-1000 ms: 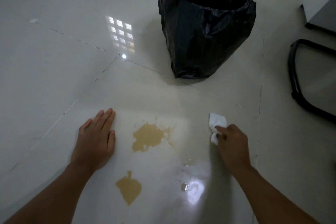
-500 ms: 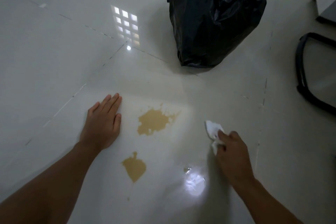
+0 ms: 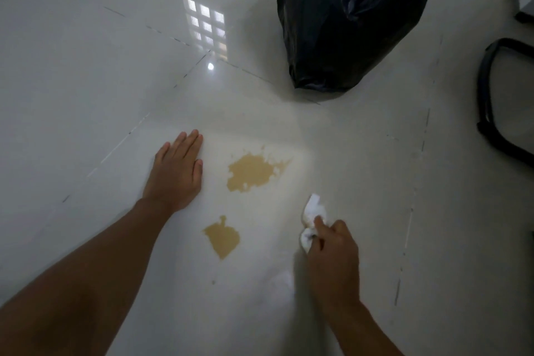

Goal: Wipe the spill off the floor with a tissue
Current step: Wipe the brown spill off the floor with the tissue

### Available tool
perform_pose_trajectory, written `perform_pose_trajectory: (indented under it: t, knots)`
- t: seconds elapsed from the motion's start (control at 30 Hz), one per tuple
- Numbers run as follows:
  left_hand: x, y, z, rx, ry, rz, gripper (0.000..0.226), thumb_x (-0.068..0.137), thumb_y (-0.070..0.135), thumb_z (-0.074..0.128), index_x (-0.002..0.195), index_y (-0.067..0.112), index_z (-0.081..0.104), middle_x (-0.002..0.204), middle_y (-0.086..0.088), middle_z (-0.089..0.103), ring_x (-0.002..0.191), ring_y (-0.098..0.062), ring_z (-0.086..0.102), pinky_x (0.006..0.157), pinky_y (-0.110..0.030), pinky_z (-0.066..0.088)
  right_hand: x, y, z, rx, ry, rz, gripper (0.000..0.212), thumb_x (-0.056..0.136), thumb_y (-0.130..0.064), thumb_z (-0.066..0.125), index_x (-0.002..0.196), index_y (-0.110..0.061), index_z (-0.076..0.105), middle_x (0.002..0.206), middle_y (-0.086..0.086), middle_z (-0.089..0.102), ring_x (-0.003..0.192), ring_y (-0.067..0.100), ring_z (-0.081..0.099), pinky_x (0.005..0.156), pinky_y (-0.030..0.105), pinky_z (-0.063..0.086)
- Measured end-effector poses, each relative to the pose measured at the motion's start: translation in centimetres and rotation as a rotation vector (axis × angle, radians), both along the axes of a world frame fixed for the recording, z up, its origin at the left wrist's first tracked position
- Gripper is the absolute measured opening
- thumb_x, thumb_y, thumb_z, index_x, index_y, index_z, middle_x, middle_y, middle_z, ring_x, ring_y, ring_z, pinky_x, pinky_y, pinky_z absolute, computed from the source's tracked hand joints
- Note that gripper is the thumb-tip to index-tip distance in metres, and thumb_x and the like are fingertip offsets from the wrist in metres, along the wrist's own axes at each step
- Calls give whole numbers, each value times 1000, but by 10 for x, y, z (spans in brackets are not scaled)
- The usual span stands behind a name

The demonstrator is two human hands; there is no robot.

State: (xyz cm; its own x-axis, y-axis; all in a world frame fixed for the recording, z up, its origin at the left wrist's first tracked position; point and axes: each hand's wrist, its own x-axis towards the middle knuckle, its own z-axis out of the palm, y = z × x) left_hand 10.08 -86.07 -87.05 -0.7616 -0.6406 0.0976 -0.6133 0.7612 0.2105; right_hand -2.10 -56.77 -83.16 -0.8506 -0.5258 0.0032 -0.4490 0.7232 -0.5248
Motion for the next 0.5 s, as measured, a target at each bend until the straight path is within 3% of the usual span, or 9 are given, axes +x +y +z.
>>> perform_pose_trajectory:
  t: [0.07, 0.13, 0.23, 0.33, 0.4, 0.5]
  knots:
    - [2, 2, 2, 27, 5, 5, 61, 94, 32, 26, 147, 9, 43, 155, -7, 42, 145, -25, 36, 116, -47, 26, 41, 10, 2, 50, -9, 206, 17, 85, -15, 62, 97, -9, 73, 76, 5, 56, 60, 20, 60, 50, 20, 44]
    - [0, 1, 5, 65, 12, 2, 62, 94, 33, 24, 148, 10, 41, 157, -6, 39, 147, -24, 33, 118, -46, 22, 34, 0, 8, 69, -51, 246, 25, 83, -22, 52, 93, -12, 73, 75, 6, 55, 60, 25, 61, 48, 24, 47]
    - [-2, -1, 6, 78, 29, 0, 64, 94, 35, 21, 150, 10, 39, 159, -5, 36, 148, -24, 29, 120, -46, 18, 1, -48, 19, 143, -8, 165, 13, 84, -16, 58, 94, -12, 67, 82, 7, 53, 69, 28, 61, 57, 25, 41]
    - [5, 4, 1, 88, 18, 0, 63, 95, 36, 20, 151, 12, 36, 160, -4, 34, 149, -23, 27, 121, -45, 17, 19, -92, 23, 145, -55, 402, 20, 87, -17, 53, 105, -15, 62, 94, 6, 52, 83, 26, 61, 67, 24, 46]
    - [7, 2, 1, 87, 17, 0, 62, 96, 35, 20, 152, 12, 34, 161, -3, 32, 150, -22, 25, 122, -45, 17, 32, -107, 23, 160, -122, 559, 22, 89, -17, 53, 108, -15, 62, 100, 7, 55, 88, 27, 60, 77, 31, 54]
    - [9, -2, 2, 79, 22, 6, 61, 97, 34, 21, 153, 14, 33, 161, -2, 32, 150, -20, 24, 122, -44, 17, 29, -119, 16, 97, -142, 580, 19, 88, -19, 58, 104, -12, 66, 93, 6, 55, 85, 26, 63, 76, 34, 57]
